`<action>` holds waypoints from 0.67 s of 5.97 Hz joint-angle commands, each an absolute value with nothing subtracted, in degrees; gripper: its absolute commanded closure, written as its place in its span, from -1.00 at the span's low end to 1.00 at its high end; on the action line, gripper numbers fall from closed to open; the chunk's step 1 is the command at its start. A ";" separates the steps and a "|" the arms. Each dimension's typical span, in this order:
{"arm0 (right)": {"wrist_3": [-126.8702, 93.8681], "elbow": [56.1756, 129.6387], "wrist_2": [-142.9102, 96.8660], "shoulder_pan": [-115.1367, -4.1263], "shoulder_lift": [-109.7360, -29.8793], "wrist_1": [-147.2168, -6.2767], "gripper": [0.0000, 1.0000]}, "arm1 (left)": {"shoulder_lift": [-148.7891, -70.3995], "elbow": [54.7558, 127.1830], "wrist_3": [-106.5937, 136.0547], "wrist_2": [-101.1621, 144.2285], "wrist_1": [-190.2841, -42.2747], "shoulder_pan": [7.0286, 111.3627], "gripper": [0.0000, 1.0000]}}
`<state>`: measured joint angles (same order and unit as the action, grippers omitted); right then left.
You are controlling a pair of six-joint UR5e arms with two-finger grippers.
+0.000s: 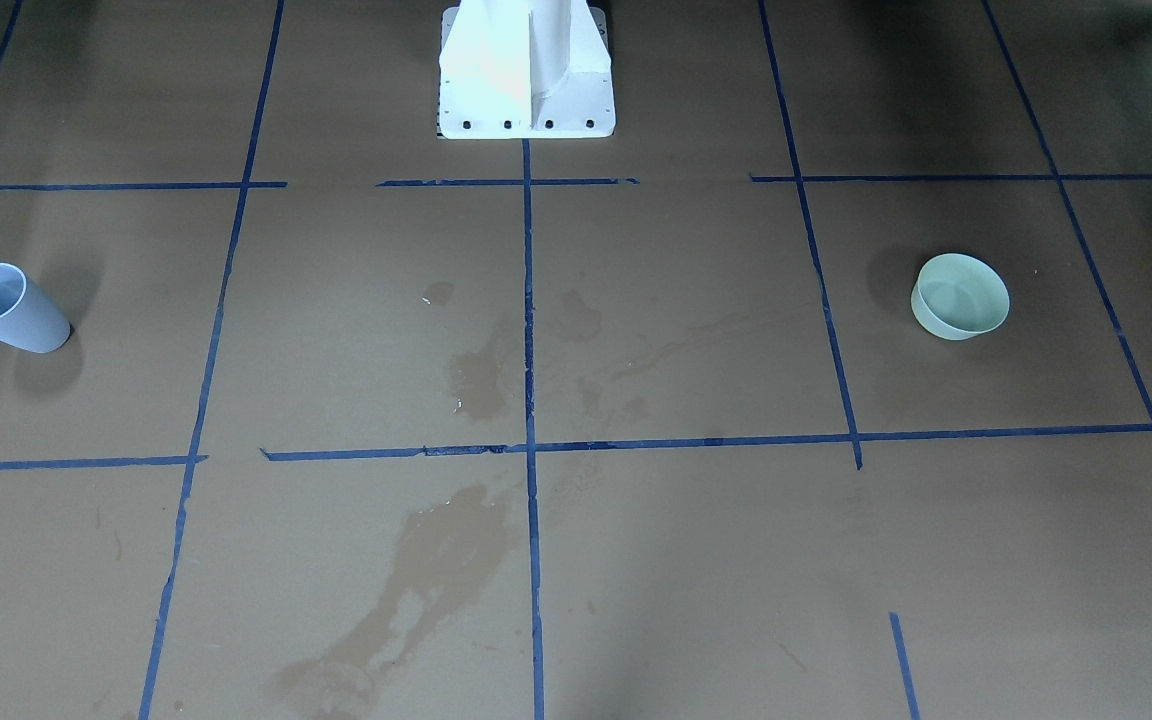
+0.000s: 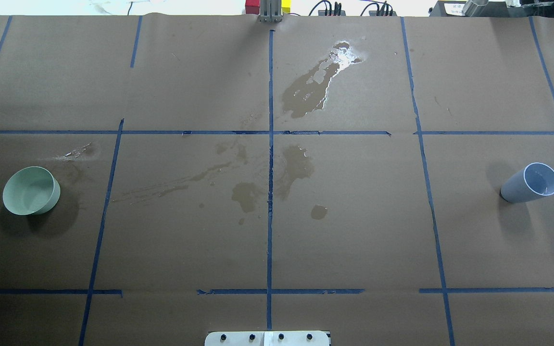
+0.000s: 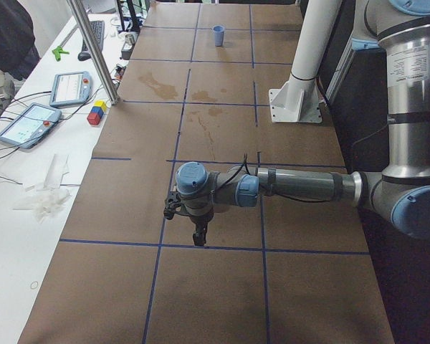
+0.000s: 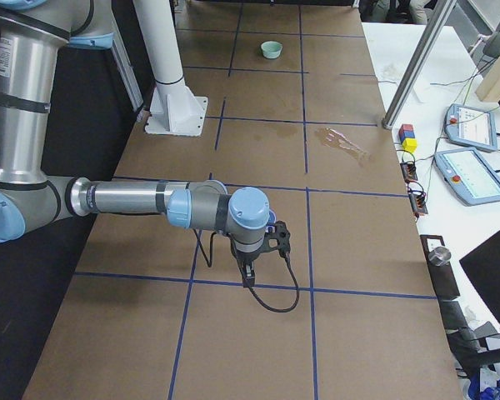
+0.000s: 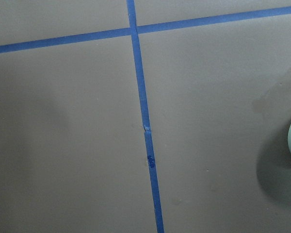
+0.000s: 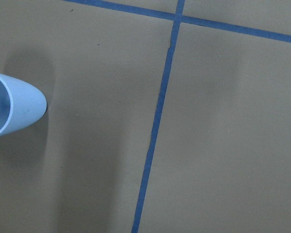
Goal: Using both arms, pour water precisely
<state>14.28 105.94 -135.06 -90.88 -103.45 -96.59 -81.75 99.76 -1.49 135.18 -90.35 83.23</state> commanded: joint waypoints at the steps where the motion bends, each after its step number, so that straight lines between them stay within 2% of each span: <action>1: 13.98 105.91 -135.09 -90.88 -103.45 -96.59 -1.00 | -81.74 100.02 -1.58 135.26 -90.79 83.23 -1.00; 4: 13.62 106.08 -134.91 -90.88 -101.88 -96.24 -1.00 | -81.81 100.46 -1.14 134.82 -90.79 82.88 -1.00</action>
